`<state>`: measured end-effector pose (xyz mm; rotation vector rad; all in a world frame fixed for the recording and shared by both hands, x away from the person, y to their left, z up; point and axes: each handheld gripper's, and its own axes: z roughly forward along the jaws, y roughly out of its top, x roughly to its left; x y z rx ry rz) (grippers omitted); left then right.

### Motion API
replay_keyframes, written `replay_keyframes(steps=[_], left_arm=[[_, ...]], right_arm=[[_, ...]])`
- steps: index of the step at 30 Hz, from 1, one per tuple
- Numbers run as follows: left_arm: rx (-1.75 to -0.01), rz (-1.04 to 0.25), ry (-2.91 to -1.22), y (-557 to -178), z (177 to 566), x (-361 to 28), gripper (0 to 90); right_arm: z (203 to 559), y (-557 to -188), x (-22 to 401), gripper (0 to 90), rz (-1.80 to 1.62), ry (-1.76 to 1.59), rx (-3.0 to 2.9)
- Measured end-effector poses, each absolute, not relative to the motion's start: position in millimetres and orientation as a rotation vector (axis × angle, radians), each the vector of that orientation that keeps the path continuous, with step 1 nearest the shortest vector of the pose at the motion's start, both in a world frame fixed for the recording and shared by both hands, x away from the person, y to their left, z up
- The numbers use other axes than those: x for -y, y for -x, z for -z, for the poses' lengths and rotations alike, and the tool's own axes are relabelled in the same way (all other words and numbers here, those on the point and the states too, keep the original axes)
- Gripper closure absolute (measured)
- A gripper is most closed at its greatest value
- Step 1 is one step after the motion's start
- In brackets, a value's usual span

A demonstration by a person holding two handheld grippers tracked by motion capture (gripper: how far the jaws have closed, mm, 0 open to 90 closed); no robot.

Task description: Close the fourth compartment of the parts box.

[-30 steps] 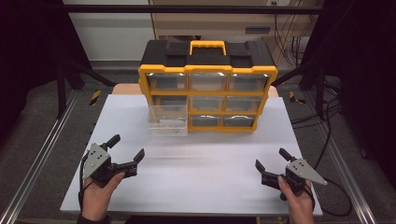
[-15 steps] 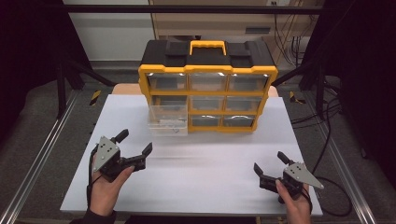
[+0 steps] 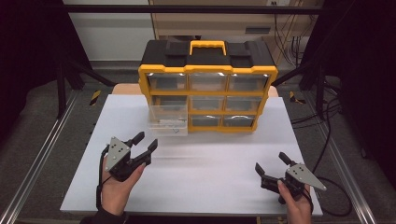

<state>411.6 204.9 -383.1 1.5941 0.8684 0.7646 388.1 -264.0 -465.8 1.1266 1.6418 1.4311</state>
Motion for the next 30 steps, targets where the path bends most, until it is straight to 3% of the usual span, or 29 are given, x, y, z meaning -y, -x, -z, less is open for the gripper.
replay_keyframes(steps=[5,12,30], left_arm=[[-0.864,-0.743,-1.612,-415,390,-194,72.2],[-0.908,-0.705,-1.595,-421,399,-186,87.2],[-0.947,-0.7,-1.607,-431,408,-162,90.0]], right_arm=[[467,-388,260,2.8,-1.431,-1.114,-1.66],[468,-384,259,2.7,-1.434,-1.102,-1.668],[467,-383,256,2.2,-1.413,-1.113,-1.678]])
